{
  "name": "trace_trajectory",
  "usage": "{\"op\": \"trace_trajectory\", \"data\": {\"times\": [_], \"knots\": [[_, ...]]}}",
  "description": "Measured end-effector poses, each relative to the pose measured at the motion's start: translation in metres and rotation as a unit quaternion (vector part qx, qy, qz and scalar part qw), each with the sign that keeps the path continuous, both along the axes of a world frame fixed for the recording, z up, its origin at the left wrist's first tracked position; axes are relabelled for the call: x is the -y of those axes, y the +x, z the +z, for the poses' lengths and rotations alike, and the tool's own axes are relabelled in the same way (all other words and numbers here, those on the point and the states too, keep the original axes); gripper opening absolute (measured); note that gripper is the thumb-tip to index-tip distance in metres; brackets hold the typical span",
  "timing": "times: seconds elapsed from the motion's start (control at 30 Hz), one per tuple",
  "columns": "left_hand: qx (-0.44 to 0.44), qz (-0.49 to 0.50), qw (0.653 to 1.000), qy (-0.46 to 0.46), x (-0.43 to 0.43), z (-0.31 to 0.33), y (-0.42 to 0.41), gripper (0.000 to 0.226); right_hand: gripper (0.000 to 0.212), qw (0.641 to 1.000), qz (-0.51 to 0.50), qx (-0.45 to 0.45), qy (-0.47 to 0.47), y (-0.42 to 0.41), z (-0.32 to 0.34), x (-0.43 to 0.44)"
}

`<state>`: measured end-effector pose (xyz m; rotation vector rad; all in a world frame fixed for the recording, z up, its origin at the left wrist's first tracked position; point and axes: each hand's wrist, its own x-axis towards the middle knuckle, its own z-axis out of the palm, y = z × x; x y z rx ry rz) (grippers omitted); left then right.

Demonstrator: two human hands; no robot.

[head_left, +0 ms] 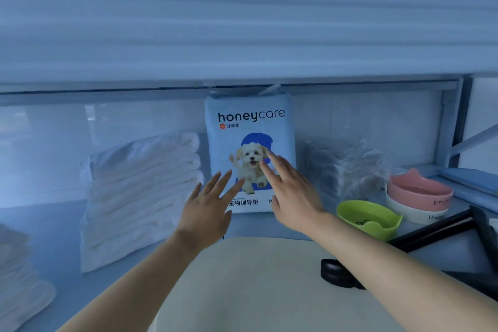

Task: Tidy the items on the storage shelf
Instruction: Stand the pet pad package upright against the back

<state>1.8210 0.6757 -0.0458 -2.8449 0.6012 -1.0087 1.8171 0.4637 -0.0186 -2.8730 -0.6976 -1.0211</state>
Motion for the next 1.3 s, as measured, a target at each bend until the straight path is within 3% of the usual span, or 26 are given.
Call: {"op": "trace_trajectory", "data": {"times": [0.3, 0.67, 0.83, 1.03, 1.3], "knots": [[-0.006, -0.007, 0.999, -0.047, -0.008, -0.006, -0.017, 0.07, 0.072, 0.999, 0.036, -0.011, 0.004, -0.02, -0.018, -0.019], [-0.057, 0.007, 0.993, -0.103, -0.027, -0.005, -0.021, 0.068, 0.065, 0.998, 0.003, -0.055, 0.008, -0.008, -0.02, -0.01], [-0.091, -0.003, 0.991, -0.101, -0.022, -0.004, -0.012, 0.069, 0.062, 0.996, -0.025, -0.071, -0.051, 0.01, -0.02, 0.001], [-0.12, -0.017, 0.991, -0.063, -0.006, 0.0, 0.004, 0.069, 0.073, 0.979, -0.059, -0.064, -0.184, 0.034, -0.022, 0.012], [-0.101, -0.028, 0.994, 0.019, 0.02, -0.008, 0.027, 0.059, 0.067, 0.969, -0.054, -0.085, -0.227, 0.057, -0.022, 0.041]]}}
